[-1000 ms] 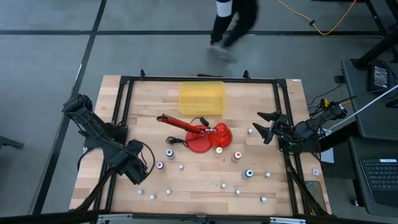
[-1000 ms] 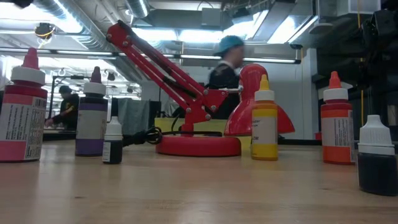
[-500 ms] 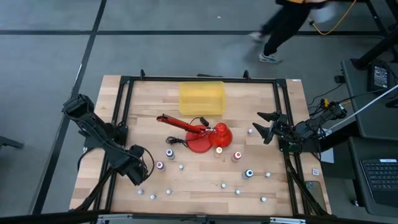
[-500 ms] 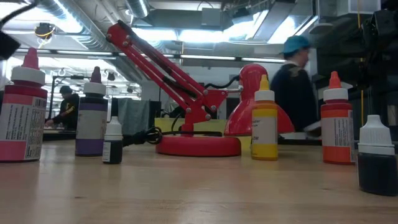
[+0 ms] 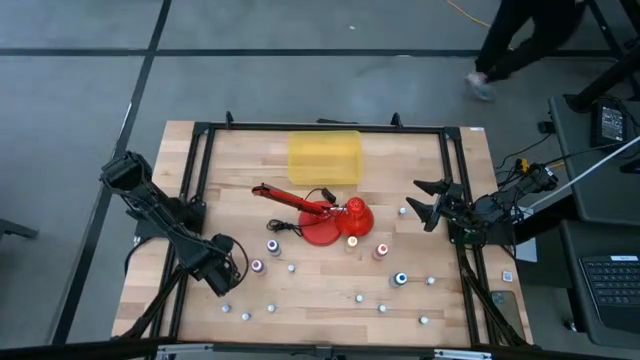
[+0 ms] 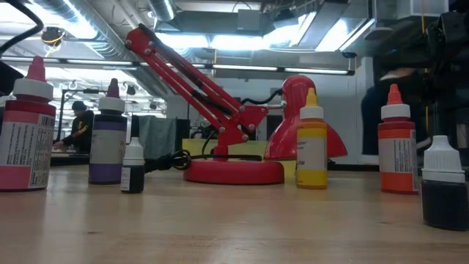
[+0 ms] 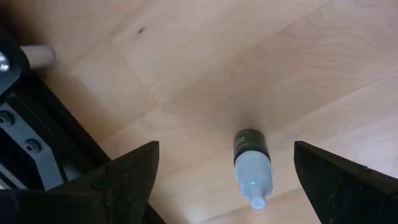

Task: Pick & Place food coloring
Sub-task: Put the black food coloring bottle into the yellow bin

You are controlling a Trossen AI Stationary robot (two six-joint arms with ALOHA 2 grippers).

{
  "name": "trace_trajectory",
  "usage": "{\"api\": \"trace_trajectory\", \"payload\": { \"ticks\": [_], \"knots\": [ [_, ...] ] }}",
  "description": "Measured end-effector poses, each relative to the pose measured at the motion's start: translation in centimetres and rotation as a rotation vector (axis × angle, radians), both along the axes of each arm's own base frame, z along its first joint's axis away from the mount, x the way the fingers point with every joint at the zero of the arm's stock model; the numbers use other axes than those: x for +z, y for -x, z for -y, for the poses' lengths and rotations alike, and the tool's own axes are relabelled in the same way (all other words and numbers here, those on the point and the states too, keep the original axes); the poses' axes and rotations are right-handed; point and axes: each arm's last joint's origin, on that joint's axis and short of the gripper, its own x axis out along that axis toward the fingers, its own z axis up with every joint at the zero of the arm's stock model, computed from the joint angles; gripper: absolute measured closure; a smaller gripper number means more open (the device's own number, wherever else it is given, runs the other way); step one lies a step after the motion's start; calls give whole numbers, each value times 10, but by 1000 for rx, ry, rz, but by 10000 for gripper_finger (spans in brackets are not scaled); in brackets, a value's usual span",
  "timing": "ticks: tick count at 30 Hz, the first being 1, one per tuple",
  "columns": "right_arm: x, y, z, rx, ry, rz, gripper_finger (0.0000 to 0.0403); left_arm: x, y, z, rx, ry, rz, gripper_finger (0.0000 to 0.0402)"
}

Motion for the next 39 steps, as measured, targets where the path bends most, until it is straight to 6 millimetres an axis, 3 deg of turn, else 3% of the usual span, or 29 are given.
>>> {"api": "trace_trajectory", "payload": {
  "ticks": [31,39],
  "knots": [
    [0,0,0,0,0,0,56,1,-11,6,-28,89,93,304],
    [0,0,0,0,0,0,56,1,-12,5,-31,80,104,330]
  ]
}}
